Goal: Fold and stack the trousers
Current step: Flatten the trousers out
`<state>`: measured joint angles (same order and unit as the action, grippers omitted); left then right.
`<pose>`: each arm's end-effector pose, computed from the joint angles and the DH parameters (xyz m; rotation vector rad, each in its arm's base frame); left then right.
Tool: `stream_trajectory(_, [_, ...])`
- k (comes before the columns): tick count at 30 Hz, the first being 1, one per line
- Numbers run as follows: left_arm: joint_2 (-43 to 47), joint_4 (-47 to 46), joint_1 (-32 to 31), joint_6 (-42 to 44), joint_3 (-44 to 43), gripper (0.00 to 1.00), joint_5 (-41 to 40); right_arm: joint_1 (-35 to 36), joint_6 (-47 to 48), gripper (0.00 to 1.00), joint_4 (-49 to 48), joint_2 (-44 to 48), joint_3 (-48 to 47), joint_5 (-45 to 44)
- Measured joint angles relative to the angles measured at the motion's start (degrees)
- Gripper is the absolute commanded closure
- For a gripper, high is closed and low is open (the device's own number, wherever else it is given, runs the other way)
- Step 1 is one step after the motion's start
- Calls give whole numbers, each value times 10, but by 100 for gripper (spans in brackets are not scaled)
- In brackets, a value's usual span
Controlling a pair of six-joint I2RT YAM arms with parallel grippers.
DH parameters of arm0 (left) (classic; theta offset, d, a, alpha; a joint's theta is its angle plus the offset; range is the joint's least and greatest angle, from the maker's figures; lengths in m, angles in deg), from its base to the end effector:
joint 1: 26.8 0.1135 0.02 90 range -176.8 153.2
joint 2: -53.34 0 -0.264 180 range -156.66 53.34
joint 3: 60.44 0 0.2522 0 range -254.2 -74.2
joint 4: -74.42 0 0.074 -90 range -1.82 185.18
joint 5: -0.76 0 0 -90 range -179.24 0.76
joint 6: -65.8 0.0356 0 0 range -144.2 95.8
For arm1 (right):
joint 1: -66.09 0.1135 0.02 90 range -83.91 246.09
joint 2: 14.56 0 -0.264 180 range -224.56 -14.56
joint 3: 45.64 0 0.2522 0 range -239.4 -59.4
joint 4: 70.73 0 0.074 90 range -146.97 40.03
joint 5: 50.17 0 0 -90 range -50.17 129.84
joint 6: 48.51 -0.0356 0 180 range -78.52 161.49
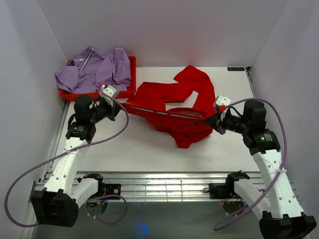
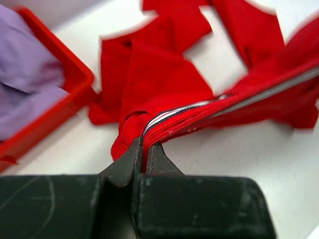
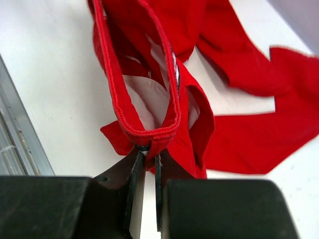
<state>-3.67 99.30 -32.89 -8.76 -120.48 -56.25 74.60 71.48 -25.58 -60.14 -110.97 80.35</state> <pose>0.2212 -0.0431 0.3096 0.7197 1.7731 -0.4503 0.1587 0.0471 0.3439 -1.0336 1.6297 0.4601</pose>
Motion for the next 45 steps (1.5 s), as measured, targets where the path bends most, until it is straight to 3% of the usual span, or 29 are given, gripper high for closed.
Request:
stream_trajectory(8, [53, -45, 10, -113, -157, 100, -155, 124, -99, 92, -87, -15, -77, 5])
stream_trajectory(15, [29, -82, 19, -102, -282, 100, -345, 368, -179, 92, -211, -125, -154, -78])
stream_trajectory(19, [0, -98, 19, -83, -347, 100, -396, 431, -223, 92, -244, -187, -193, -113])
stream_trajectory(23, [-31, -125, 23, -82, -394, 100, -378, 435, -253, 92, -257, -192, -218, -179])
stream_trajectory(29, [-129, -154, 21, -174, -473, 100, -206, 432, -241, 92, -235, -76, -203, -353])
stream_trajectory(33, [-224, -184, -52, -222, -501, 100, -120, 386, -218, 92, -213, 33, -150, -482])
stream_trajectory(39, [-424, -215, -179, -228, -549, 100, -104, 319, -173, 92, -171, 119, -69, -649])
stream_trajectory(45, [-681, -224, -236, -222, -719, 100, -125, 277, -151, 92, -158, 111, 19, -748])
